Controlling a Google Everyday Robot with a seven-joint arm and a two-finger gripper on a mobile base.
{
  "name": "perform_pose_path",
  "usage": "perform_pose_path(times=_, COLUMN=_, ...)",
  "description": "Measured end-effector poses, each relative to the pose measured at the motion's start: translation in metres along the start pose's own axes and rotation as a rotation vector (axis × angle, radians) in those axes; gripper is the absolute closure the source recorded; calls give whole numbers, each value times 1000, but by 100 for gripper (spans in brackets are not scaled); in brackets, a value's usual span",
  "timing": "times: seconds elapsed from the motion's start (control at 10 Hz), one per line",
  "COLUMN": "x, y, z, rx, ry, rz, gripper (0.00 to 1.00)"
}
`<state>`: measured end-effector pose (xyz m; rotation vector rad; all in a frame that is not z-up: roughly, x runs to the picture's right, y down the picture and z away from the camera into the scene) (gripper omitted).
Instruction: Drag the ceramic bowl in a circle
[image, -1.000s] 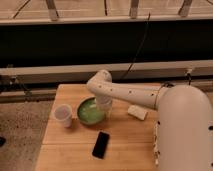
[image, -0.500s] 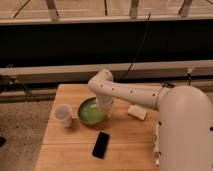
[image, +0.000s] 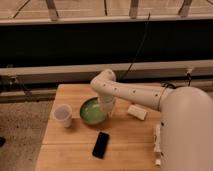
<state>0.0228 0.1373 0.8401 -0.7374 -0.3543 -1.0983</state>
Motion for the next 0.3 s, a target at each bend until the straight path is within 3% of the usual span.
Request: perform_pose_path(times=0.3, x=4, y=-6, z=-2, rx=3, ry=-6, rz=1, gripper=99)
